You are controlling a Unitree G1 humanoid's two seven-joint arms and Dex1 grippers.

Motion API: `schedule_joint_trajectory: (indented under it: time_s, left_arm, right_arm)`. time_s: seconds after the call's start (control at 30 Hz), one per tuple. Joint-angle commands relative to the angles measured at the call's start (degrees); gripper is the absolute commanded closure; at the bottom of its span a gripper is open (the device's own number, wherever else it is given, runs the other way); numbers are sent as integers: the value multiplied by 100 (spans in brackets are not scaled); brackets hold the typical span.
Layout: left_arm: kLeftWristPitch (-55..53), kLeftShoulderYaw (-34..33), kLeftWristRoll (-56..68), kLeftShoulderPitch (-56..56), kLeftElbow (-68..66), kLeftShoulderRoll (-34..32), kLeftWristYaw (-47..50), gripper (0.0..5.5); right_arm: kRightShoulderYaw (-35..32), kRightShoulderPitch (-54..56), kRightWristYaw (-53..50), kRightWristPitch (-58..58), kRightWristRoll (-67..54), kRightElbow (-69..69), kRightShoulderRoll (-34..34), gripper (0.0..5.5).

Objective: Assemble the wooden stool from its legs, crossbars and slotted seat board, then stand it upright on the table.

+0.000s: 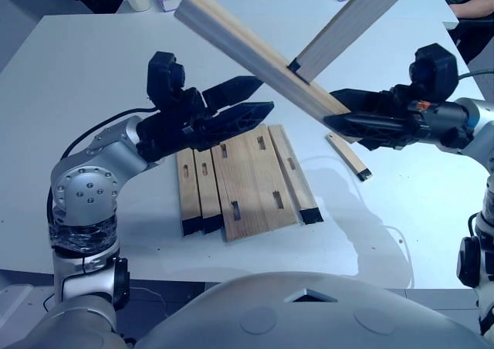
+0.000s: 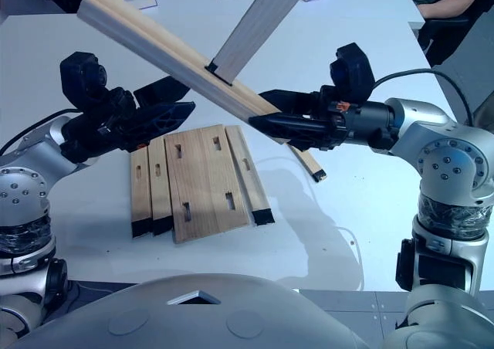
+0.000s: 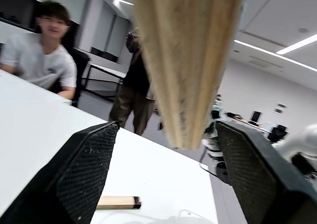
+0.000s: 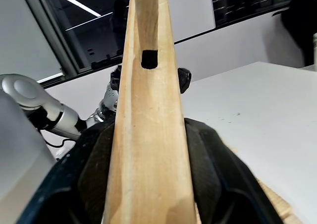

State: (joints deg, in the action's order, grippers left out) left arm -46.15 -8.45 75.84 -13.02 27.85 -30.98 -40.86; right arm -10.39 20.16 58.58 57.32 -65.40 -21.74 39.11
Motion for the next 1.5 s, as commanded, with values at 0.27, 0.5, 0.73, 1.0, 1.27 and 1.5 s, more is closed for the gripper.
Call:
schedule_joint_trajectory:
  time_s: [0.27,0.5,0.73,1.0,1.27,1.5]
  left_arm:
    - [-98,186,13,-355,4,-27,-93,189]
    - [-141,397,-281,-249,105,-153,-267,189]
    - [-141,403,-314,-288,8,-138,-249,304]
    - [-166,345,-274,-335,1,-104,-193,345]
    - [-161,346,-359,-319,31,-65,-210,345]
    - [-67,201,-606,-263,67,-256,-317,345]
  right_arm:
    - [398,-22,227,-163,157,-173,69,344]
    - [530,-26,343,-296,317,-183,133,344]
    - [664,-114,500,-451,527,-182,251,344]
    - [830,-265,767,-610,813,-171,404,344]
    - [1115,-305,748,-1034,1412,-203,538,294]
    - [1183,-572,1133,-1231,1830,-72,964,239]
